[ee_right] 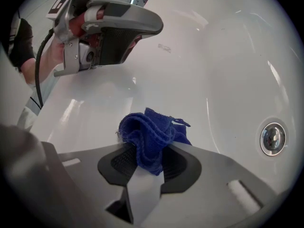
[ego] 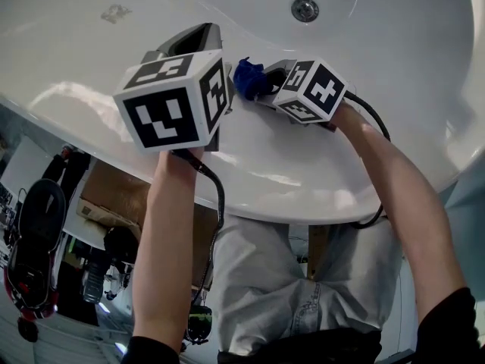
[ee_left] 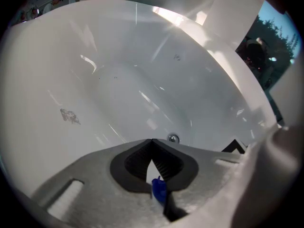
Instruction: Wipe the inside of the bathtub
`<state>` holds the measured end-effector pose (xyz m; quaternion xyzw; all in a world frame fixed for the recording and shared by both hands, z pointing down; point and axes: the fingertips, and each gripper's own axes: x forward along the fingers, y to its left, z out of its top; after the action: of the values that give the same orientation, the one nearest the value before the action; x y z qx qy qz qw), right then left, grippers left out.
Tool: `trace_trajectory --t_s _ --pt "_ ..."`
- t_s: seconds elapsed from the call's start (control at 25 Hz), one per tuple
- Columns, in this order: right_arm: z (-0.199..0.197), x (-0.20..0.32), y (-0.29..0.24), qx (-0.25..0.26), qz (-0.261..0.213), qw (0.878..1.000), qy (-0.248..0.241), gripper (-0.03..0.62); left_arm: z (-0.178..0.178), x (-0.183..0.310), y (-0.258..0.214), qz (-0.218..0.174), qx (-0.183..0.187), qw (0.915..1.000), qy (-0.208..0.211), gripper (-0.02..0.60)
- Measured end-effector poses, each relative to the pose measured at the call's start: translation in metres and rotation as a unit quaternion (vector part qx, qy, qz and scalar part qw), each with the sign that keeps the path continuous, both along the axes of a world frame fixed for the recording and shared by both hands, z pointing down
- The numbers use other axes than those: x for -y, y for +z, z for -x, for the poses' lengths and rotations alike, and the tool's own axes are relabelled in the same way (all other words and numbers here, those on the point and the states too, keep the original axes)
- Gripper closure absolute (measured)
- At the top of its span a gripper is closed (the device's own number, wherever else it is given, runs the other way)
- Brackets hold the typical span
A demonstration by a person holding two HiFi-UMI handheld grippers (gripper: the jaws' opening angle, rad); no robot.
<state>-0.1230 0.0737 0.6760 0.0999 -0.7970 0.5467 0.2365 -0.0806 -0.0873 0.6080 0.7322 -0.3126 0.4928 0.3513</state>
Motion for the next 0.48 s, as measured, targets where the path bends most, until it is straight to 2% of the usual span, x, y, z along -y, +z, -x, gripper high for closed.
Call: trace_trajectory --t_s 0.48 --pt "0.013 -0.017 -0.062 0.039 -0.015 0.999 -0.025 0.467 0.008 -0.016 -0.027 -0.006 0.006 1.0 -0.002 0.577"
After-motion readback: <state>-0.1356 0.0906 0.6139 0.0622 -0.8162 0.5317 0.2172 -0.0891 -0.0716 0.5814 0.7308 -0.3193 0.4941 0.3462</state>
